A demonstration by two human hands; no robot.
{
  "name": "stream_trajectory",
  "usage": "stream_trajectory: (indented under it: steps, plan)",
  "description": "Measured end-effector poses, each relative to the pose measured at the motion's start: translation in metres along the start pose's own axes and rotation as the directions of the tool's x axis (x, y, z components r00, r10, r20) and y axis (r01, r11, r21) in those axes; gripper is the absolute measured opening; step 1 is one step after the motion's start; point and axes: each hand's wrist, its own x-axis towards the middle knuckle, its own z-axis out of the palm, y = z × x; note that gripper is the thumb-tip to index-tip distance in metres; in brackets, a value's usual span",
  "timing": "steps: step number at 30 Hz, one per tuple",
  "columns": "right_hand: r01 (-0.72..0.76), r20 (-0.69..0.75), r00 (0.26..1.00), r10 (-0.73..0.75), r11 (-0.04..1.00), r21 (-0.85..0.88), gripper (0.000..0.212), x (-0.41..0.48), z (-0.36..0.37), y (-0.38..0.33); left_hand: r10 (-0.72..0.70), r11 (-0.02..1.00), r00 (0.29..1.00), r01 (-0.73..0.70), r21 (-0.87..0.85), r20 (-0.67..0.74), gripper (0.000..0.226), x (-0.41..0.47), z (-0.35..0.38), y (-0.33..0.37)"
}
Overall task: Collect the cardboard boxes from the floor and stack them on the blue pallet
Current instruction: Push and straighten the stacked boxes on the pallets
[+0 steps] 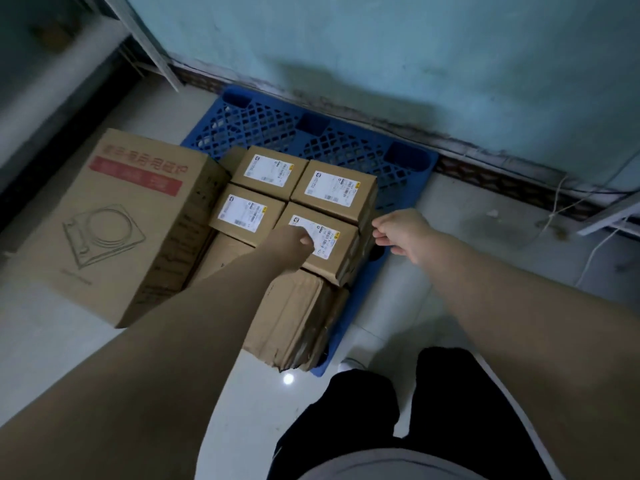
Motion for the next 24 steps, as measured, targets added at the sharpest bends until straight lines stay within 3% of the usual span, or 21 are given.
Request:
stream_trajectory:
  steps: [5, 11, 17, 22, 24]
  plan:
    - [0.040, -0.037, 0.998, -0.042, 0.997, -0.064, 0.023, -0.058, 0.010, 0.012, -0.076, 0.996, 0.997, 0.077, 0.049, -0.020, 0.028, -0.057, -0.005, -0.036]
    - [0.023, -0.026, 0.999, -0.026, 0.997, -0.080, 0.022, -0.114, 0.037, 0.059, -0.077, 0.997, 0.996, 0.077, -0.019, -0.049, 0.027, -0.128, 0.023, -0.067]
    - [0.005, -0.003, 1.000, -0.006, 0.996, -0.093, 0.023, -0.185, 0.054, 0.116, -0.069, 0.998, 0.998, 0.069, 0.007, 0.010, 0.027, -0.216, 0.064, -0.096]
    - [0.213, 0.012, 0.977, -0.214, 0.965, -0.153, 0.028, -0.227, 0.078, 0.105, -0.038, 0.999, 0.999, 0.038, 0.017, -0.003, 0.030, -0.266, 0.055, -0.123]
    - [0.220, 0.000, 0.975, -0.223, 0.963, -0.153, 0.027, -0.238, 0.102, 0.088, -0.050, 0.999, 0.998, 0.051, 0.006, -0.046, 0.032, -0.276, 0.042, -0.143]
